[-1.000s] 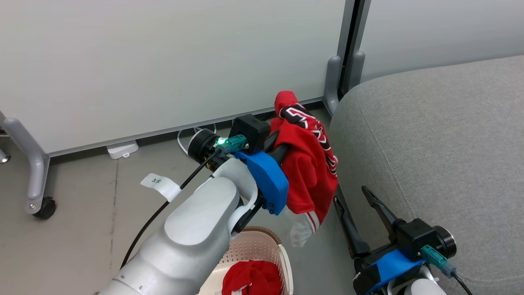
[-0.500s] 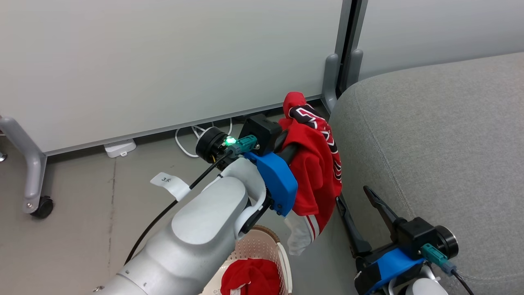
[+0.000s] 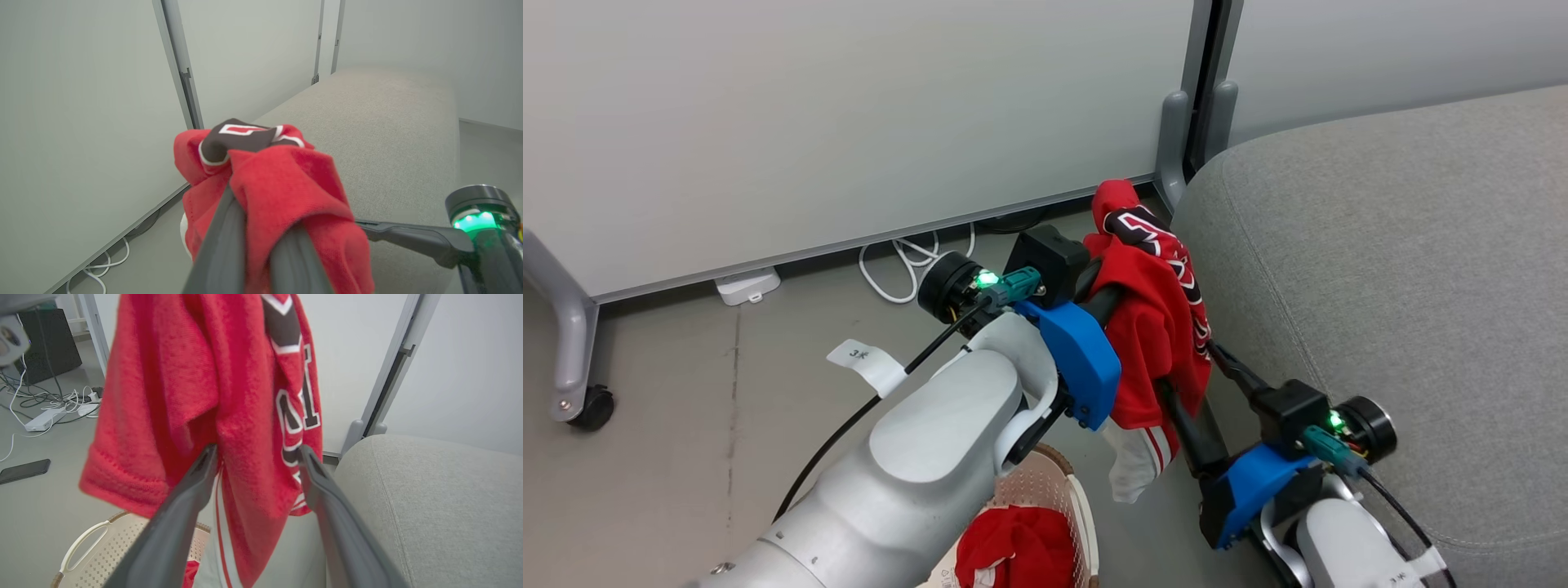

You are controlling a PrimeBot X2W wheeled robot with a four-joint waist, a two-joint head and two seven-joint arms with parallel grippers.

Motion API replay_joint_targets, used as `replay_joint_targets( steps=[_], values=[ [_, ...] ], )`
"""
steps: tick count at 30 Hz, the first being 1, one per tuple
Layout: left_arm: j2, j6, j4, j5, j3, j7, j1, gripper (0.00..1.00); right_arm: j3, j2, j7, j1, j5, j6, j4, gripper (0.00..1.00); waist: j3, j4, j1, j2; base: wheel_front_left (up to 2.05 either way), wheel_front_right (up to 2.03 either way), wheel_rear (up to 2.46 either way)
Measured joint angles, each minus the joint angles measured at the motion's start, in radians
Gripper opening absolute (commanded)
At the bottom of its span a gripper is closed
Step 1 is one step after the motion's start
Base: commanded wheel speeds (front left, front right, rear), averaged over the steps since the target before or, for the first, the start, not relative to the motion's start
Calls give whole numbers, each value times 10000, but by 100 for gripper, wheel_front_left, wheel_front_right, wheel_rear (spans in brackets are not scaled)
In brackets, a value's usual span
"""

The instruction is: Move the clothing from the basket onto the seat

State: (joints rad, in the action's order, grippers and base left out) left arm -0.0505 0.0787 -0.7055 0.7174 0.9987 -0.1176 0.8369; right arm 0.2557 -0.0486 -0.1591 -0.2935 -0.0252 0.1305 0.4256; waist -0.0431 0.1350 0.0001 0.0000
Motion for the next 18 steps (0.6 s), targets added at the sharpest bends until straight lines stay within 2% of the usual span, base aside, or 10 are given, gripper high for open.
replay_joint_targets(
  steps=[8,18],
  values=[
    [4,8,-8,274,288,-31,3,0,420,0,-25,-1083,-88,0,1438,100,25,84,0,0,0,0,0],
    [4,0,-35,577,585,-86,4,0,1174,0,-282,-2159,-846,0,3022,100,224,94,0,0,0,0,0]
  ],
)
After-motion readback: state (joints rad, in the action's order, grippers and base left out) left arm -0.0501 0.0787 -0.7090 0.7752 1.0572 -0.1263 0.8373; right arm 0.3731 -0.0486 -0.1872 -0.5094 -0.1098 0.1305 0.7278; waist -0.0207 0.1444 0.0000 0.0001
